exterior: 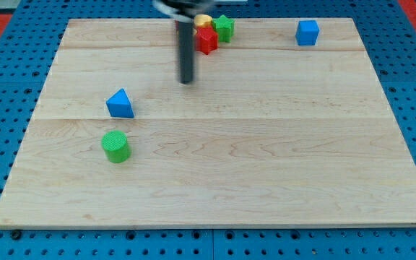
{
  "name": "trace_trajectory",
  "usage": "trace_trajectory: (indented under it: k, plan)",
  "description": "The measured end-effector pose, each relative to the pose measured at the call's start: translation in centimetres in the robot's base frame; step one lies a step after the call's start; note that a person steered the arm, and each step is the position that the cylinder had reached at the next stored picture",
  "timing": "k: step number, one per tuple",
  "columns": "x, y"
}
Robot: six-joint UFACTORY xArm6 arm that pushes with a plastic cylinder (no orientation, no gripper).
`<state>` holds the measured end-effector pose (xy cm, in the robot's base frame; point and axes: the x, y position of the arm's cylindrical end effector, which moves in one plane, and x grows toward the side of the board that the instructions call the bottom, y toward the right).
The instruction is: Move the blue triangle bottom left to the blue cube
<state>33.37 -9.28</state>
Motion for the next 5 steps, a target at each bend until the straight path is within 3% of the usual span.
trace_trajectory:
  k: [1, 2, 3, 4, 5]
  plan:
    - [-0.8, -10.1]
    - [7.3, -11.8]
    - [11.6, -6.1]
    - [7.2, -1.7]
    - [7.1, -6.9]
